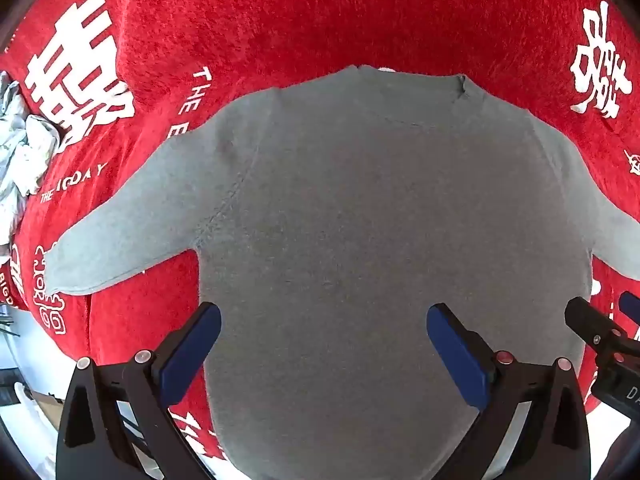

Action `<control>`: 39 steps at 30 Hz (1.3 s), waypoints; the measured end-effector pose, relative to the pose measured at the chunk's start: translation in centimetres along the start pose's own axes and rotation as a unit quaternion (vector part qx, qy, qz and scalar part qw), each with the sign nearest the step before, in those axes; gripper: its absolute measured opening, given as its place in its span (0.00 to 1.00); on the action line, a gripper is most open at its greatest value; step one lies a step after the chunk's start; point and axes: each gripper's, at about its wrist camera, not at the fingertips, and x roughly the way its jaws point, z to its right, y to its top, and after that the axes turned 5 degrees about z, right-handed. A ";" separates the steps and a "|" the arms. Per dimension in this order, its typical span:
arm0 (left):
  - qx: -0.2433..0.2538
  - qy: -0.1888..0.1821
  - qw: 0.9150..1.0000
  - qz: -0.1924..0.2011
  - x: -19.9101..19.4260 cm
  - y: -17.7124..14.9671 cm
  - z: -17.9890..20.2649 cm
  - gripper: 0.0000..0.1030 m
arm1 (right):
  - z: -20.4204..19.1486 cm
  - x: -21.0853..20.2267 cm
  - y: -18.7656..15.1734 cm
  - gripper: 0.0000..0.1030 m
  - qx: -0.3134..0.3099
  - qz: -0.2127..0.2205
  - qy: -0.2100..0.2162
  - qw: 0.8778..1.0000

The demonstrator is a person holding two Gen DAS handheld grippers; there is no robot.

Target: Fold small clothes

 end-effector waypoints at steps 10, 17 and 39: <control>0.003 -0.003 1.000 0.002 -0.3 -0.8 -0.8 1.00 | -0.6 0.2 -0.6 1.00 -0.001 0.004 0.001 1.000; 0.005 0.004 1.000 0.002 -0.3 -1.1 -1.3 1.00 | -0.7 0.4 -0.9 1.00 -0.005 0.002 -0.005 1.000; 0.020 0.018 1.000 0.003 -0.2 -1.2 -2.8 1.00 | -1.1 0.4 -1.5 1.00 0.013 -0.003 -0.011 1.000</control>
